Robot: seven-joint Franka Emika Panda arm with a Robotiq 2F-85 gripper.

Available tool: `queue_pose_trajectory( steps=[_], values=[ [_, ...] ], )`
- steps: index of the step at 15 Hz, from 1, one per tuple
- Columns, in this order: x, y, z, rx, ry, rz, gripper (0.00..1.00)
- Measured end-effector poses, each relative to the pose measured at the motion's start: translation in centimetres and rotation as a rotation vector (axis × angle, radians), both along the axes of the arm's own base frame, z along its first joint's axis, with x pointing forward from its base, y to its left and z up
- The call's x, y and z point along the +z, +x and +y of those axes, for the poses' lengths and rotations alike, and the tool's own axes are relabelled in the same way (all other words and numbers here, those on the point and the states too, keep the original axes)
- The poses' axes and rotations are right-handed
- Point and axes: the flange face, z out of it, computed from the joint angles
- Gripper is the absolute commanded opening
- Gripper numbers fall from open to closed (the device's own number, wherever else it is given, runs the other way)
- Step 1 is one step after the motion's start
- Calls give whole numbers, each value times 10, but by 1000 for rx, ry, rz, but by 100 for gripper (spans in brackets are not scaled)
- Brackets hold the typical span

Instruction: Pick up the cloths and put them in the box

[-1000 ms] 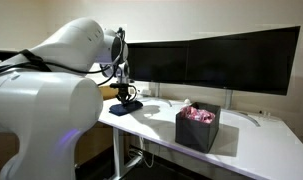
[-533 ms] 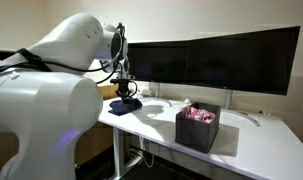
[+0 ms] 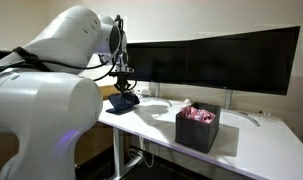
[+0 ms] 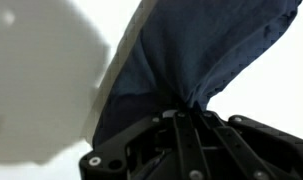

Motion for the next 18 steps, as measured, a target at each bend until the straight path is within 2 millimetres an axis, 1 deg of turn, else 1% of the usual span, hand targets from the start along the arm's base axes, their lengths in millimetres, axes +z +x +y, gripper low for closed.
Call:
queue_pose_trajectory(
  steps=[5,8,13,18],
  values=[
    [39,-3,-2,9,15,-34,5],
    [67,-8,-3,24,27,-59,5],
    [117,-19,-7,60,40,-93,5],
    [160,-32,-15,90,40,-116,5]
  ],
)
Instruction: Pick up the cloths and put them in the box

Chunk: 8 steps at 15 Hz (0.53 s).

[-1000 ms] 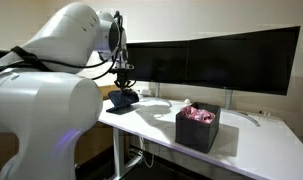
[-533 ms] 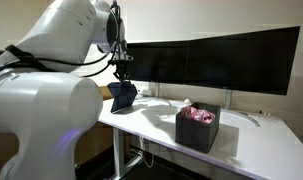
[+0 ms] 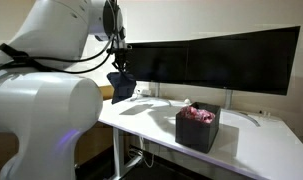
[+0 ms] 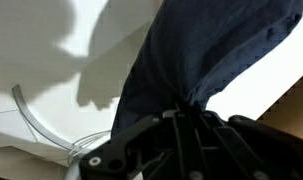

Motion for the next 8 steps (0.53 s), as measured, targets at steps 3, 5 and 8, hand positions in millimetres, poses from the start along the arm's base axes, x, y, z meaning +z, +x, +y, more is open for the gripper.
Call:
queue_pose_trajectory(
  steps=[3,5,8],
  values=[
    [26,-6,-9,3,2,-17,5],
    [42,-9,-18,-1,7,-33,4],
    [63,-13,-32,1,15,-54,6]
  ],
)
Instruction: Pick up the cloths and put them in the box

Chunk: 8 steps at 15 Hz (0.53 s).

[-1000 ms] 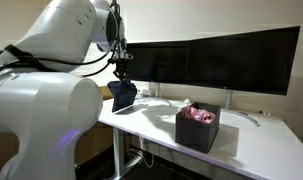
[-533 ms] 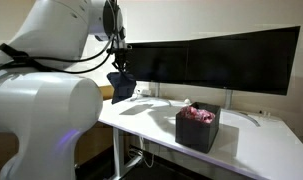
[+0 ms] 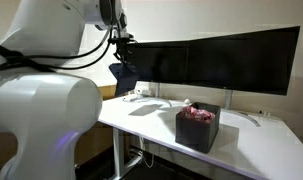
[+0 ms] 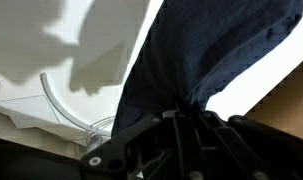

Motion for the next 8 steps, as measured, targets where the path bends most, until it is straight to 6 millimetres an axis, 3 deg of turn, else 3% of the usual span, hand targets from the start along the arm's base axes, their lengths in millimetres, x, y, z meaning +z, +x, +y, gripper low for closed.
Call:
queue_pose_trajectory(
  steps=[3,8],
  values=[
    [9,-6,-7,5,6,-1,6],
    [-1,-6,-5,7,-4,11,5]
  ],
)
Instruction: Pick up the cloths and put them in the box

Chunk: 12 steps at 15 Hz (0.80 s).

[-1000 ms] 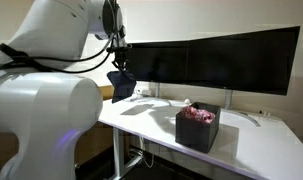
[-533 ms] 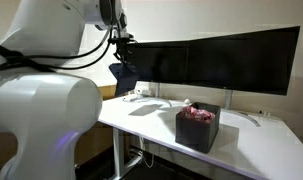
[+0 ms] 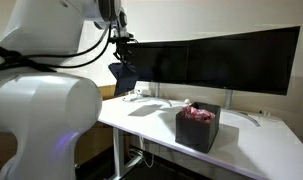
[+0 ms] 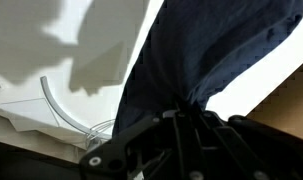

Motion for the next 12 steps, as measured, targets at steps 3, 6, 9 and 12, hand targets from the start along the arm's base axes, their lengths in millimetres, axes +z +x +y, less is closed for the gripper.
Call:
queue_pose_trajectory(
  steps=[3,6,9,12],
  values=[
    [-9,4,-5,-9,-5,-4,5],
    [0,7,-27,-40,0,-38,4],
    [26,5,-65,-85,0,-72,4],
    [58,-7,-112,-109,-5,-107,4]
  ],
)
